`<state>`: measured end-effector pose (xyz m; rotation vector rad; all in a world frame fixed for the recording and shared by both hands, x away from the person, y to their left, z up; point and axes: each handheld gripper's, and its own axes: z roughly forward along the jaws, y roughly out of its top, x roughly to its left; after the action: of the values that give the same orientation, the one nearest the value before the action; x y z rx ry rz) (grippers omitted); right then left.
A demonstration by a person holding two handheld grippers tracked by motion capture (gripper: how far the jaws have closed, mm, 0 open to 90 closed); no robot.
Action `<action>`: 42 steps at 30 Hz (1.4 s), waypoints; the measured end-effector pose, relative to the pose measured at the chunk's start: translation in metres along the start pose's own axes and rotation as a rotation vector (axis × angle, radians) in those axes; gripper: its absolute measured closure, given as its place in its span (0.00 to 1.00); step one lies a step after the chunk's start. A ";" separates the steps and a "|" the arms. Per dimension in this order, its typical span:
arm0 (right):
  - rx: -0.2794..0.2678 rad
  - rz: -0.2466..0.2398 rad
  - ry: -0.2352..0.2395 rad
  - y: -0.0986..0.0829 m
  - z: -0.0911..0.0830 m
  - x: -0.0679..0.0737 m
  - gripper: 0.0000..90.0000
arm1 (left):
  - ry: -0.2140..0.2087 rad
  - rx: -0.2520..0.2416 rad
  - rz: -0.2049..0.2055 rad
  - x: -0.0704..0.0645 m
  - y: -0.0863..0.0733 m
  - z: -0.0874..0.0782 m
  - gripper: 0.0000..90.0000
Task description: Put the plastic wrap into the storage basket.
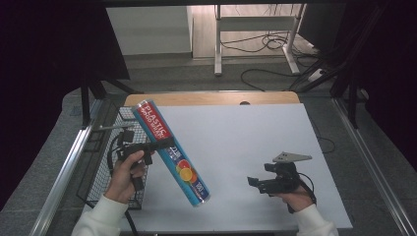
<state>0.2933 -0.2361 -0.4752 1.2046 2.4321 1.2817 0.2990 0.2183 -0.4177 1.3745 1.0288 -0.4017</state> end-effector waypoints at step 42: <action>0.041 0.000 -0.108 -0.006 0.005 -0.007 0.11 | 0.197 -0.132 0.038 0.013 0.039 -0.132 0.36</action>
<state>0.2970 -0.2396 -0.4843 1.2497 2.3930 1.1402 0.2881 0.3524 -0.3872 1.3309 1.1676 -0.1692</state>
